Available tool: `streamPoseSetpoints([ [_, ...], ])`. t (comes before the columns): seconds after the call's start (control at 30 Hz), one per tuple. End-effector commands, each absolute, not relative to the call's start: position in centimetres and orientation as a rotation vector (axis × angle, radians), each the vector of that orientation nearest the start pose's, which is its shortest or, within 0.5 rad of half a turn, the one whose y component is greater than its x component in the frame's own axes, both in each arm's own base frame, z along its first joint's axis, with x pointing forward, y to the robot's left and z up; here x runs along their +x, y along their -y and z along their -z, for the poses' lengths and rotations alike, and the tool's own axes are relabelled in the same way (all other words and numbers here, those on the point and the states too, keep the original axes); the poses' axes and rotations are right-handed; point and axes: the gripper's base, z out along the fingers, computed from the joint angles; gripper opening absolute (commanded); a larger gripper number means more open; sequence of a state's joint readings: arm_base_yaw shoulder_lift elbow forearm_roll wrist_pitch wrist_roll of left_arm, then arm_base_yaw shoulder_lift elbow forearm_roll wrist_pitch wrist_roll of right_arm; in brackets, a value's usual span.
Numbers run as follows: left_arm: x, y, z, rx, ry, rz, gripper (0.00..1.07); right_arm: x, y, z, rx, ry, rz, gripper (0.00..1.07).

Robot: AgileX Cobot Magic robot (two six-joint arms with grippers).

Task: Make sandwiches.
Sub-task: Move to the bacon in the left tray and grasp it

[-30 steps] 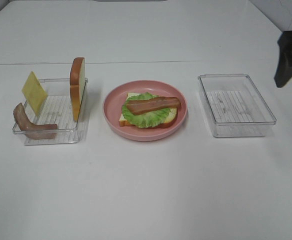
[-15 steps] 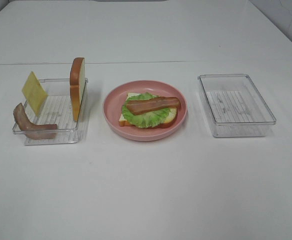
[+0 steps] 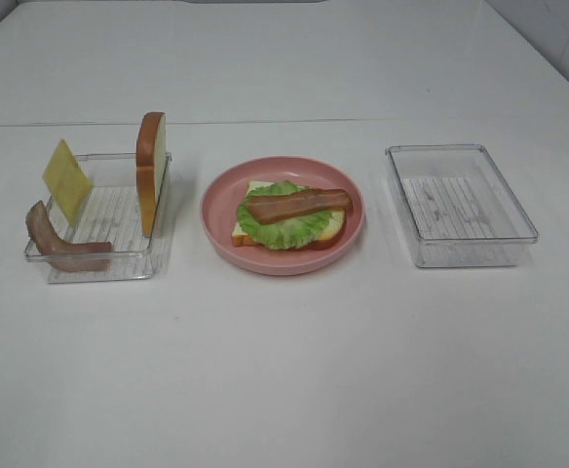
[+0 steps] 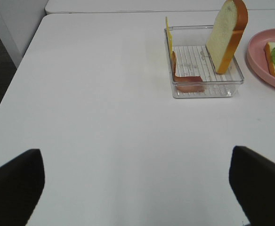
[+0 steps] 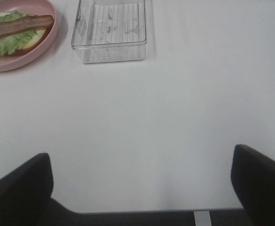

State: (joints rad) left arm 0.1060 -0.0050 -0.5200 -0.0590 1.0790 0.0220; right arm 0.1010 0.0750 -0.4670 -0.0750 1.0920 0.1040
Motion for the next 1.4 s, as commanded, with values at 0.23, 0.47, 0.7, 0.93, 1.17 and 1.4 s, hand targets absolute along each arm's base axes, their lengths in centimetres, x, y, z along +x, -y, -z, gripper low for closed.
streamPoseSetpoints([
  [0.23,-1.03,0.61,-28.09,-0.079,-2.020,-0.005,1.02,-0.54,0.67,-26.05,-0.021,-2.098,-0.020,0.98],
  [0.47,-1.02,0.59,-28.09,-0.081,-2.021,-0.006,1.02,-0.58,0.67,-26.06,-0.023,-2.093,-0.020,0.98],
  [0.7,-1.00,0.60,-28.09,-0.081,-2.021,-0.004,1.02,-0.59,0.63,-26.03,0.012,-2.094,-0.004,0.98],
  [0.93,-1.00,0.60,-28.09,-0.082,-2.021,-0.005,1.02,-0.65,0.57,-26.03,0.089,-2.092,0.039,0.98],
  [1.17,-1.00,0.60,-28.09,-0.082,-2.021,-0.005,1.02,-0.63,0.57,-26.03,0.089,-2.093,0.039,0.98],
  [1.4,-0.99,0.76,-28.10,-0.086,-2.019,0.022,1.02,-0.63,0.57,-26.03,0.089,-2.093,0.039,0.98],
])
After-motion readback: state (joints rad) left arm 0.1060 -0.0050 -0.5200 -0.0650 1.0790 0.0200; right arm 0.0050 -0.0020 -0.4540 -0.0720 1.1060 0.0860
